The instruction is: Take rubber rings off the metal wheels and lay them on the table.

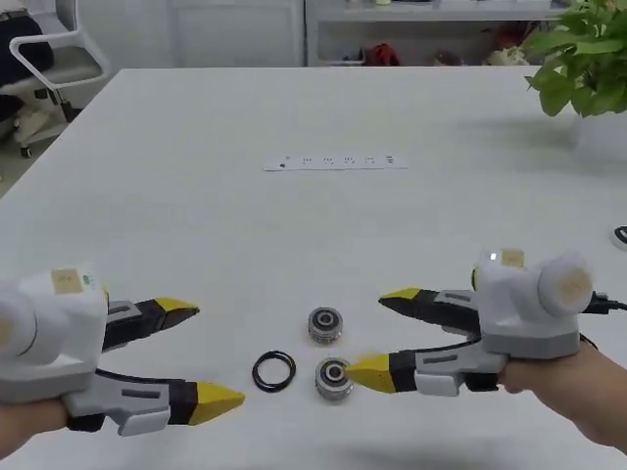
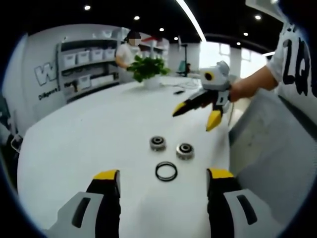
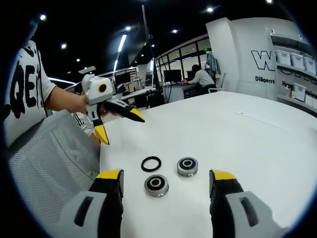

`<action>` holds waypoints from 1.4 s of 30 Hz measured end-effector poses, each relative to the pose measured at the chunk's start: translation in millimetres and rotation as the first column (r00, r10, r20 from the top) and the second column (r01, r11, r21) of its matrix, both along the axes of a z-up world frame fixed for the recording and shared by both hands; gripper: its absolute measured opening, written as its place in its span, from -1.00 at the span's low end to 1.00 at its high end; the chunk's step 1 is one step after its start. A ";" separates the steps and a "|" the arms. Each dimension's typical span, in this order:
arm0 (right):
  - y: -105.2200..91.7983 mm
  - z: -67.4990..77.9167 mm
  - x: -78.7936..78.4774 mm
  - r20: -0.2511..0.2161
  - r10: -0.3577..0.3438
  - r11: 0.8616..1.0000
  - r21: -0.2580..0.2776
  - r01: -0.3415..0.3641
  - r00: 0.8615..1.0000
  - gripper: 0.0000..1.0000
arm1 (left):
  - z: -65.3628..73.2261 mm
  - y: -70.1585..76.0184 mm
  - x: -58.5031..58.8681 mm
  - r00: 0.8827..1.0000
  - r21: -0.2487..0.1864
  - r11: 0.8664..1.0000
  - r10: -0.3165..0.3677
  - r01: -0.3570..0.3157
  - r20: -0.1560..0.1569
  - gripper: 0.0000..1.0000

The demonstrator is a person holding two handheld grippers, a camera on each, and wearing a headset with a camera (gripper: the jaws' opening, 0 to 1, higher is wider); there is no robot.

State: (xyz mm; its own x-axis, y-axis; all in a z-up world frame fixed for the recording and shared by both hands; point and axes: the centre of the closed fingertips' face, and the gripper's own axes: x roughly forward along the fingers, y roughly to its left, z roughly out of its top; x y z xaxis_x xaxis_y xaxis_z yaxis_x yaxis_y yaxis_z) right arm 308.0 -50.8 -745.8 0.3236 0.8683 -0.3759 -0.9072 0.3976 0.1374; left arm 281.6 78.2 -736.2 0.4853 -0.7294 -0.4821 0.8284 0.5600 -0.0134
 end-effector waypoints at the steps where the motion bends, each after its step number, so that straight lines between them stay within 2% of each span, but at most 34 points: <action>1: -3.0 -0.8 -1.4 0.004 -0.003 1.000 -0.004 0.003 1.000 0.36 | -0.1 0.3 -0.8 1.000 0.001 1.000 0.001 -0.001 0.001 0.45; 19: -38.1 -9.3 -11.6 0.046 -0.056 0.996 -0.063 0.059 0.997 0.46 | 5.7 8.7 -8.9 1.000 -0.010 1.000 0.028 -0.028 0.014 0.50; 26: -46.8 -5.7 -14.3 0.059 -0.078 0.995 -0.060 0.081 0.995 0.48 | 6.5 13.3 -13.7 0.999 -0.013 0.999 0.046 -0.046 0.017 0.51; 42: -54.5 -0.2 -14.8 0.081 -0.096 0.993 -0.065 0.102 0.992 0.58 | 8.7 19.2 -13.6 0.997 -0.008 0.998 0.070 -0.069 0.033 0.50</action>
State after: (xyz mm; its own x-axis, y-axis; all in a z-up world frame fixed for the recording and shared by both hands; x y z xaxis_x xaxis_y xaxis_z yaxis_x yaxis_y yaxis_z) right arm 293.2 -105.2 -746.0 0.4369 0.8036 -0.4041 -0.8698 0.4920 0.0379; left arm 267.9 97.4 -727.5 0.5504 -0.6967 -0.4601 0.7875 0.6163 0.0090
